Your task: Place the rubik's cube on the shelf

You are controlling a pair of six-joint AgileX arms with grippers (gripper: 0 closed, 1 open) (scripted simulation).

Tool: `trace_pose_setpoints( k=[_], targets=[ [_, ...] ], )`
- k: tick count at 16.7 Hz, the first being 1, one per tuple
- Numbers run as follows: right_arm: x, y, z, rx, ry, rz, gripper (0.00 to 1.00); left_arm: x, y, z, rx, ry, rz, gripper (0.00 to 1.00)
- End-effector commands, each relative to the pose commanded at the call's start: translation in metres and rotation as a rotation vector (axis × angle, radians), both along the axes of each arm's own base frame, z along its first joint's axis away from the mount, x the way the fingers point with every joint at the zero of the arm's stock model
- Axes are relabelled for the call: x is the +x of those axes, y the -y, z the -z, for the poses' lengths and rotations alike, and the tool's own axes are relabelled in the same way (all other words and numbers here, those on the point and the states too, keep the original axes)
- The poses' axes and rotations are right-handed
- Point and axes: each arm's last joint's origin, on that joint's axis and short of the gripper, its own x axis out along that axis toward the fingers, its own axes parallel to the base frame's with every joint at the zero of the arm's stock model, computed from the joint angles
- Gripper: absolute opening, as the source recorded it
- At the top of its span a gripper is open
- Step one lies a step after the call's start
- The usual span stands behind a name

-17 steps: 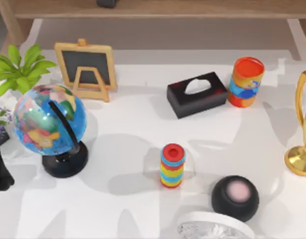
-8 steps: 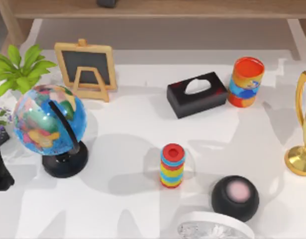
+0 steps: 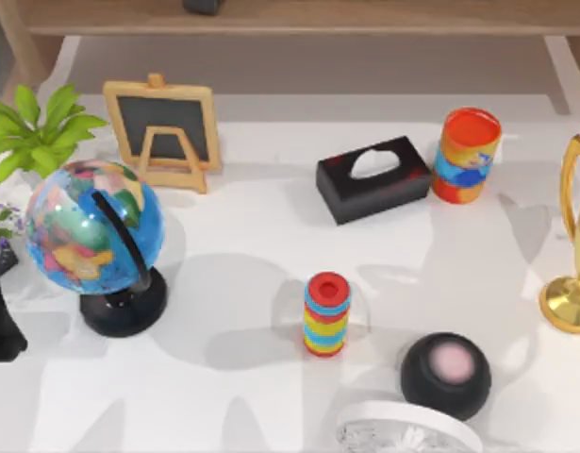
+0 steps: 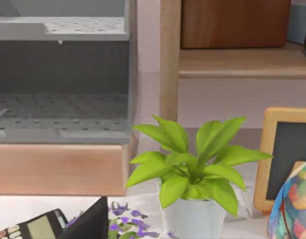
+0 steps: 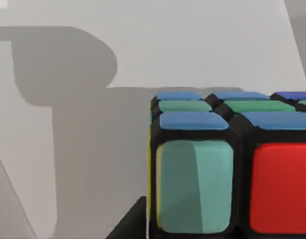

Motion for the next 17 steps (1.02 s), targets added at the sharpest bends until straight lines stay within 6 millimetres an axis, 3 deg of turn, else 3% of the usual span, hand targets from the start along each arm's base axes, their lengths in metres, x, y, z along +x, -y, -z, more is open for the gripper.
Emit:
trace_pose_setpoints(
  k=[5,9,11,13,17],
  targets=[
    [-0.002,0.0,-0.002,-0.002,0.001,0.003,0.0,0.0,0.0,0.0,0.0,0.0,0.0,1.0],
    [-0.014,-0.024,-0.039,-0.044,0.03,-0.03,0.0,0.0,0.0,0.0,0.0,0.0,0.0,1.0],
    [-0.024,-0.055,-0.071,-0.083,0.089,-0.08,0.0,0.0,0.0,0.0,0.0,0.0,0.0,1.0],
    [-0.034,-0.099,-0.092,-0.108,0.139,-0.16,0.0,0.0,0.0,0.0,0.0,0.0,0.0,1.0],
    [-0.048,-0.206,-0.088,-0.126,0.214,-0.372,0.0,0.0,0.0,0.0,0.0,0.0,0.0,1.0]
  ],
)
